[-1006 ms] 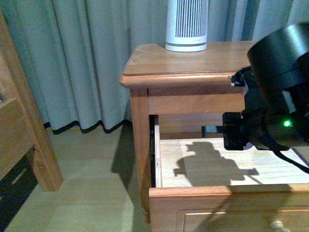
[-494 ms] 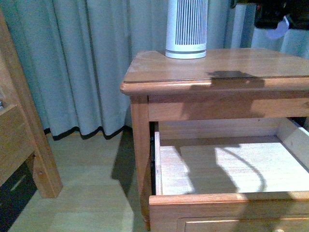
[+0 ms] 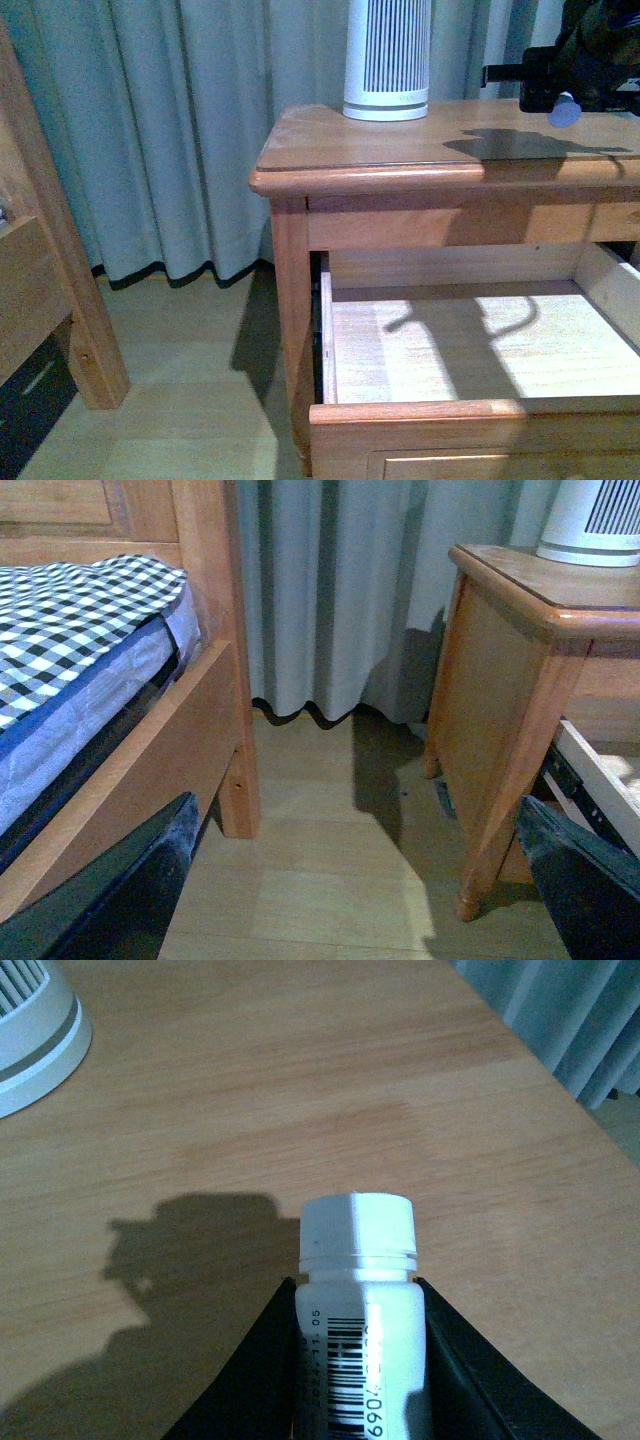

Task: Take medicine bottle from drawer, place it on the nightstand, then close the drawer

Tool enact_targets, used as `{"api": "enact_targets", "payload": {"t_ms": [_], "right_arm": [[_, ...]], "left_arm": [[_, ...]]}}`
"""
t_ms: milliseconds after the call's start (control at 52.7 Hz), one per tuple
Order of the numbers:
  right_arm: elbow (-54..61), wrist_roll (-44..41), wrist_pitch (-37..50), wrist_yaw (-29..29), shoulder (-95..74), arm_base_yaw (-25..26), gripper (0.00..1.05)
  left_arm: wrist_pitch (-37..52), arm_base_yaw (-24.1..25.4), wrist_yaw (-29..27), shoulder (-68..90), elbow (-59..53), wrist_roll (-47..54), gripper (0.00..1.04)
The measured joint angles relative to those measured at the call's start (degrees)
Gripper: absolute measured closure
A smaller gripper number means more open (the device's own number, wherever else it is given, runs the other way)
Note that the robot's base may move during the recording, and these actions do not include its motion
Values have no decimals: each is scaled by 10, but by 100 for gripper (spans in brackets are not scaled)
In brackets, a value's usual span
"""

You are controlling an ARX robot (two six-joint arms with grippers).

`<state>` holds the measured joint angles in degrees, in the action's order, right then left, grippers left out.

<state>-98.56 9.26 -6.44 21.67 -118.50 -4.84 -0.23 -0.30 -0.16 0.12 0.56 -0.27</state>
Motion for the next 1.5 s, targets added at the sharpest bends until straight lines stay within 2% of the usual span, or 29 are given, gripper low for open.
{"api": "enact_targets", "payload": {"t_ms": [38, 114, 437, 475, 664, 778, 873, 1082, 1272, 1367, 1443, 1500], "right_arm": [[-5, -2, -1, 0, -4, 0, 73], [-8, -1, -1, 0, -4, 0, 58], [-11, -5, 2, -1, -2, 0, 8], [-10, -5, 4, 0, 1, 0, 5], [49, -7, 44, 5, 78, -2, 7], [153, 5, 78, 18, 186, -11, 7], [287, 28, 120, 19, 306, -30, 7], [577, 73, 112, 32, 557, -112, 7], [749, 135, 37, 106, 706, -208, 7], [803, 170, 19, 111, 719, -249, 7], [838, 184, 45, 111, 701, -251, 7], [861, 182, 99, 99, 667, -236, 7]], "left_arm": [[0, 0, 0, 0, 0, 0, 7], [0, 0, 0, 0, 0, 0, 7], [0, 0, 0, 0, 0, 0, 7], [0, 0, 0, 0, 0, 0, 7], [0, 0, 0, 0, 0, 0, 7], [0, 0, 0, 0, 0, 0, 7], [0, 0, 0, 0, 0, 0, 7], [0, 0, 0, 0, 0, 0, 7], [0, 0, 0, 0, 0, 0, 7], [0, 0, 0, 0, 0, 0, 7], [0, 0, 0, 0, 0, 0, 7], [0, 0, 0, 0, 0, 0, 7]]}}
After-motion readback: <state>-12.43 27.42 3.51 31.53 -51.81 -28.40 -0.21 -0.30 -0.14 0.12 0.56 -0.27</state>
